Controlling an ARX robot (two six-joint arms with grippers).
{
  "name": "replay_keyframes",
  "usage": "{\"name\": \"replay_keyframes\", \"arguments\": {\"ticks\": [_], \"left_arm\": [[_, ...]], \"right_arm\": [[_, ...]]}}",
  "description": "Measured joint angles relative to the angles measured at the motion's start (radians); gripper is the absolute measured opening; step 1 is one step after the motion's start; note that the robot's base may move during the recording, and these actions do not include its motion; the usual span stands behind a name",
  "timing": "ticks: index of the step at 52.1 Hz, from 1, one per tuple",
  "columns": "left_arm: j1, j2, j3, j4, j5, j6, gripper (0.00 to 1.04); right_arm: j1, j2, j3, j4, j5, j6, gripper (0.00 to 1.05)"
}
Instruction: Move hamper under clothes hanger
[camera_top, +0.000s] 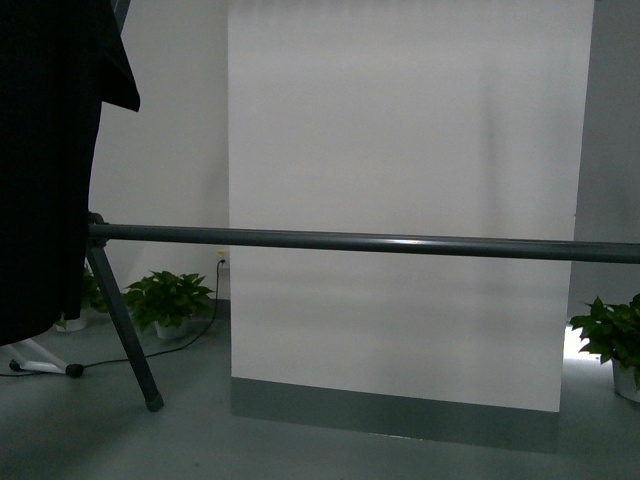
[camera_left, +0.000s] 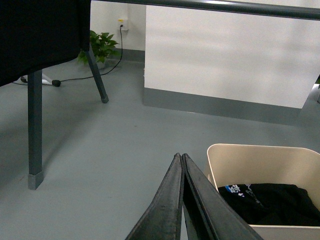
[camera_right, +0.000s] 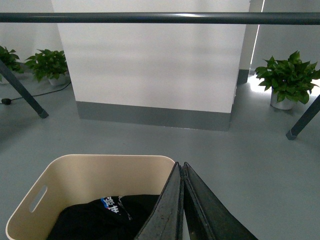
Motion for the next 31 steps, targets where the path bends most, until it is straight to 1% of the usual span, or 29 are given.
{"name": "replay_keyframes", "arguments": {"ticks": [4, 7, 9, 13, 31], "left_arm": [[0.000, -0.024, 0.000, -0.024, 0.000, 0.000, 0.03], [0.000, -0.118, 0.000, -0.151, 0.000, 0.002, 0.03], [0.000, -0.162, 0.000, -0.184, 0.000, 0.002, 0.03], [0.000, -0.186, 0.000, -0.193, -0.001, 0.002, 0.03], [0.000, -0.188, 0.000, -0.195, 0.000, 0.002, 0.03]], "right_arm": [[0.000, -0.023, 0.000, -0.023, 0.000, 0.000, 0.02], [0.000, -0.043, 0.000, -0.043, 0.000, 0.000, 0.02], [0.000, -0.093, 0.001, -0.113, 0.002, 0.000, 0.02], [0.000, -0.184, 0.001, -0.206, -0.001, 0.000, 0.02], [0.000, -0.206, 0.001, -0.212, 0.000, 0.000, 0.02]]}}
